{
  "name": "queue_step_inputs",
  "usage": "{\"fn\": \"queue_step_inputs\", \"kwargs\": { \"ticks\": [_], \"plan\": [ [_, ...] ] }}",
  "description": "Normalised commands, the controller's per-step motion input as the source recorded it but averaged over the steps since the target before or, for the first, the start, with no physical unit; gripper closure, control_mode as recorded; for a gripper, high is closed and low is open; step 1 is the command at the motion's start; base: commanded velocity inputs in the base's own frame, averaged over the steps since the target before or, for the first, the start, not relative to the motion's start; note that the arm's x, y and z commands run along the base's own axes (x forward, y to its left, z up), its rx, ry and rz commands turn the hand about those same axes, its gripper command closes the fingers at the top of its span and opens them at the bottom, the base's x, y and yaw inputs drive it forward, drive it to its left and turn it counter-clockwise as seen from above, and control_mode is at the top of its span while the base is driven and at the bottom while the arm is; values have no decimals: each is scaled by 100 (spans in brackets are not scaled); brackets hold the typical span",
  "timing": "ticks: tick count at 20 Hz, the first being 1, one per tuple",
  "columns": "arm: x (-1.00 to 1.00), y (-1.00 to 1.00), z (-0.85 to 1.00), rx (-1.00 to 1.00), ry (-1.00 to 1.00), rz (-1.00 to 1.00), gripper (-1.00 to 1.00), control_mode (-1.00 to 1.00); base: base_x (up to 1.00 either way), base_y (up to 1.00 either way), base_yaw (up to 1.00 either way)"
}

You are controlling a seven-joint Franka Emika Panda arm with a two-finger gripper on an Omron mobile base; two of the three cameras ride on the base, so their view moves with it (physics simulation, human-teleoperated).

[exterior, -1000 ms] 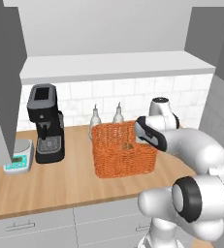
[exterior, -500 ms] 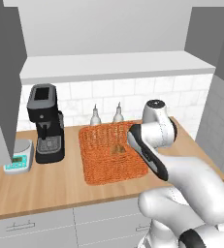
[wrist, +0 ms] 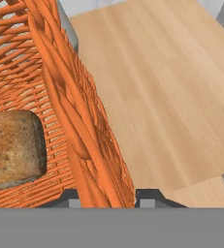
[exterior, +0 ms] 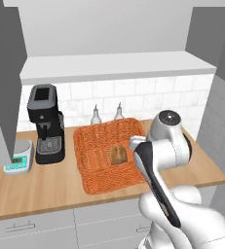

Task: Open the cabinet, pick up the bread from the cabinet and place it in the basket. Then move the basket to the dining counter.

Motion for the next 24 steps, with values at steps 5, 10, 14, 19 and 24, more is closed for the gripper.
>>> {"fn": "queue_step_inputs", "kwargs": {
  "ticks": [5, 10, 14, 19, 24],
  "plan": [
    [-65, 1, 100, 5, 0, 0, 100, -100, 0, 0, 0],
    [-42, 5, 99, 9, 9, 0, 100, -100, 0, 0, 0],
    [-22, 8, 73, 2, 22, 0, 100, -100, 0, 0, 0],
    [-49, 1, 57, 5, 7, 0, 100, -100, 0, 0, 0],
    [-65, 0, 38, 10, 0, 0, 100, -100, 0, 0, 0]
  ]
}}
